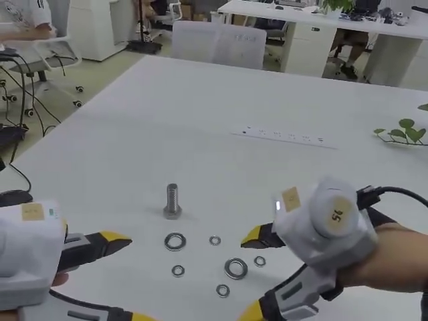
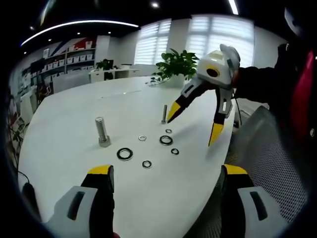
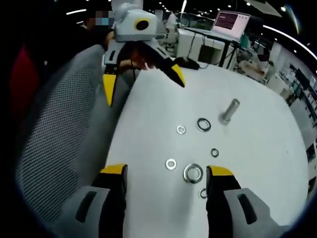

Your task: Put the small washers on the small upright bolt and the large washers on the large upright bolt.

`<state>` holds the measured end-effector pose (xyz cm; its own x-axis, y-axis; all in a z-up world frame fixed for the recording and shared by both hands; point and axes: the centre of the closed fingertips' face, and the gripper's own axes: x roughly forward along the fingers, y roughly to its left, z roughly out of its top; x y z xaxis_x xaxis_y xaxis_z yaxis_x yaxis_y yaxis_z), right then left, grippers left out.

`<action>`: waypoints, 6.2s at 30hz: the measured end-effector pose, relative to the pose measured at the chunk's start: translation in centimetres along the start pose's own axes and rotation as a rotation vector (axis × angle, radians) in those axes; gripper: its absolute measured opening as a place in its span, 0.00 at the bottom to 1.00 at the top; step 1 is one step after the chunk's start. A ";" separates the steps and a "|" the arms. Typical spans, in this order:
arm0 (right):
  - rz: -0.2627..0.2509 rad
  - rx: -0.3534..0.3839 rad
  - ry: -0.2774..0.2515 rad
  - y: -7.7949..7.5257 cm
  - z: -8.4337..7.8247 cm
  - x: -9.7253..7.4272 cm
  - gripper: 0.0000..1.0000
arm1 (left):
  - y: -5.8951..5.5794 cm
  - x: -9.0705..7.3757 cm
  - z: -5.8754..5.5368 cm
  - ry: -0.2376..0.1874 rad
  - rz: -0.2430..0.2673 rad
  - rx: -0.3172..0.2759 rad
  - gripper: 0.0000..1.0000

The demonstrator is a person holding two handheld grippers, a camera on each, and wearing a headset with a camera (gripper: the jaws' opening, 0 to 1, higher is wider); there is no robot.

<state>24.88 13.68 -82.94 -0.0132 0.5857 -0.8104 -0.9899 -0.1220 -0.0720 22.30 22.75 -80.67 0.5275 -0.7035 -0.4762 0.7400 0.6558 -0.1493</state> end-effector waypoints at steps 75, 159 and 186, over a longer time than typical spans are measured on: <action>0.146 -0.213 0.363 -0.4 -2.0 4.7 0.15 | -1.0 0.3 0.4 0.015 -0.048 0.049 0.84; -0.052 -0.002 0.360 -9.7 -4.8 -6.5 0.14 | -1.1 2.7 2.8 -0.009 -0.116 0.104 0.82; -0.028 0.001 0.393 -10.3 -6.1 -4.7 0.14 | -1.0 2.8 2.7 -0.013 -0.109 0.097 0.82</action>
<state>36.00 7.31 -81.98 0.0682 0.2371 -0.9691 -0.9893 -0.1093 -0.0964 24.17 19.41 -79.48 0.4470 -0.7729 -0.4504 0.8296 0.5465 -0.1145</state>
